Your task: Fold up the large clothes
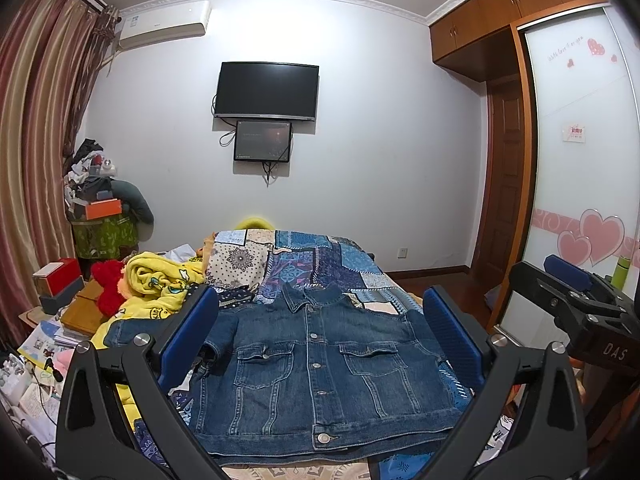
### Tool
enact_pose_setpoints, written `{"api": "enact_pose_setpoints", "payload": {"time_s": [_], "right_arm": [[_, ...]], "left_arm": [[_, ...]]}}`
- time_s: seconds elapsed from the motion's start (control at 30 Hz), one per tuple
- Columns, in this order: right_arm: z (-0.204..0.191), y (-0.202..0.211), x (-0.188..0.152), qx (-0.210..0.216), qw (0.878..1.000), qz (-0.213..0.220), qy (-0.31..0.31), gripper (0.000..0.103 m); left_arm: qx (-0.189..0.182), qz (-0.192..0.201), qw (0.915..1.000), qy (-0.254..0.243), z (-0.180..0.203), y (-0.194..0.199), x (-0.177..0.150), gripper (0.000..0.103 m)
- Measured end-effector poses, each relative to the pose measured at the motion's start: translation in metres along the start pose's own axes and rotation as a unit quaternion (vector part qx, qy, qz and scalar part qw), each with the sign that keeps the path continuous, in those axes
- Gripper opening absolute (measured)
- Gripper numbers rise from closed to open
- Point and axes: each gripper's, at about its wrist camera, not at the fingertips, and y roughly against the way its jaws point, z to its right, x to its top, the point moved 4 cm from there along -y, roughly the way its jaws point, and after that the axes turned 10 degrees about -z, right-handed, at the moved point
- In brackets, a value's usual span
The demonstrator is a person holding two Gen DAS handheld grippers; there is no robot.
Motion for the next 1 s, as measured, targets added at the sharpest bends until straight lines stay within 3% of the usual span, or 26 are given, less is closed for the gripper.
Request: {"api": "enact_pose_setpoints", "payload": {"time_s": [1.0], "right_arm": [[0.001,-0.001,-0.001,0.000,1.000,-0.003,-0.002,0.103]], "left_arm": [[-0.001,-0.011,0.9999,0.000,-0.001,-0.013,-0.003,0.103]]}}
